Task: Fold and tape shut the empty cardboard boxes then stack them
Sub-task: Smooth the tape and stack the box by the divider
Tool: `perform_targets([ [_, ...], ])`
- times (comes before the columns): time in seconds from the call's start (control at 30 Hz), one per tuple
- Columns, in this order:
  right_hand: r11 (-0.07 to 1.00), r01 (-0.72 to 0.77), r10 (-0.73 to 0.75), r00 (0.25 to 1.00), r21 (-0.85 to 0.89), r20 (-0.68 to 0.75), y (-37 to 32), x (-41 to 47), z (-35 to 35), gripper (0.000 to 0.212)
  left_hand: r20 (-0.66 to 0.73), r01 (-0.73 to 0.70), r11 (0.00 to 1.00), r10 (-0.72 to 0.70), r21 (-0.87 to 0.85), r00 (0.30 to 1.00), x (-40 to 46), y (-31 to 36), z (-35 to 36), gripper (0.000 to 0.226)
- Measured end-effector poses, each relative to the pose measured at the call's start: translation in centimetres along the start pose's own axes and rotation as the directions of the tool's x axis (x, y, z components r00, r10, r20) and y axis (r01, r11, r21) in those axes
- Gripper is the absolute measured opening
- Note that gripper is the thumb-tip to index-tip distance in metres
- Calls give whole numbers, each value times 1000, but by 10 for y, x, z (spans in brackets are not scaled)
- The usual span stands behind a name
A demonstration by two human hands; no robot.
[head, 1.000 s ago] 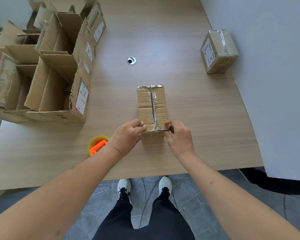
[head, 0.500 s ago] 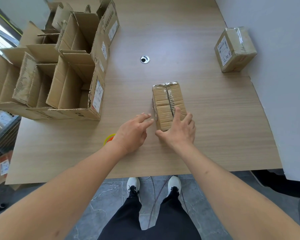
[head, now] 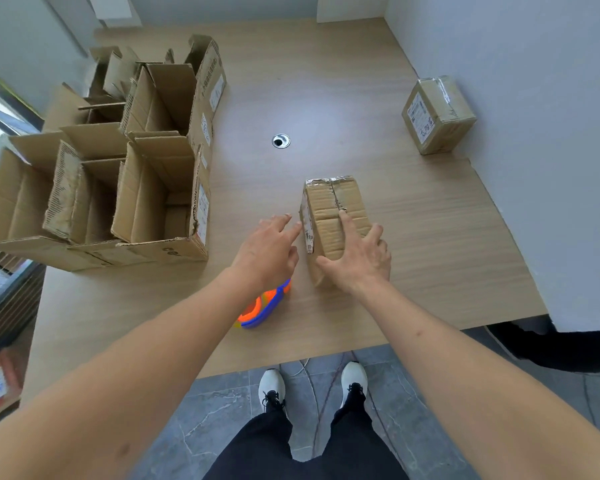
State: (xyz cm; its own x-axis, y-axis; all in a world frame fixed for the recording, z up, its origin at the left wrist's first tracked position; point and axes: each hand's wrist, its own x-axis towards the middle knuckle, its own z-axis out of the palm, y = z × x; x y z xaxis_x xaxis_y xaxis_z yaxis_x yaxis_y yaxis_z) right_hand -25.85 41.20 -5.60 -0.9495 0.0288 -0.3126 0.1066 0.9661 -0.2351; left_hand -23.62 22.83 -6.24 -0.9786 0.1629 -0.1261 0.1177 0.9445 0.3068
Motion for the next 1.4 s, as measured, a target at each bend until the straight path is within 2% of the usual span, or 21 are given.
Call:
perform_targets([
  [0.37, 997, -82, 80, 991, -10, -106, 46, -31, -89, 97, -33, -47, 994, 51, 96, 998, 18, 56, -67, 59],
  [0.57, 998, -58, 56, 987, -10, -149, 110, -27, -130, 94, -40, -66, 985, 73, 158, 997, 39, 132, -79, 63],
  [0.8, 999, -3, -3, 988, -42, -156, 209, -12, -180, 94, -68, -23, 986, 35, 162, 997, 62, 242, -68, 63],
  [0.97, 999, 15, -23, 988, -49, -154, 262, -2, -197, 95, -48, 11, 989, -4, 146, 999, 80, 296, -54, 63],
  [1.13, 998, -1, -7, 990, -61, -142, 290, 25, -200, 94, -26, 14, 989, -11, 149, 1000, 108, 319, -42, 61],
  [1.4, 999, -44, 41, 995, -30, -86, 293, 94, -188, 96, 42, 12, 992, -17, 128, 999, 183, 306, -18, 59],
])
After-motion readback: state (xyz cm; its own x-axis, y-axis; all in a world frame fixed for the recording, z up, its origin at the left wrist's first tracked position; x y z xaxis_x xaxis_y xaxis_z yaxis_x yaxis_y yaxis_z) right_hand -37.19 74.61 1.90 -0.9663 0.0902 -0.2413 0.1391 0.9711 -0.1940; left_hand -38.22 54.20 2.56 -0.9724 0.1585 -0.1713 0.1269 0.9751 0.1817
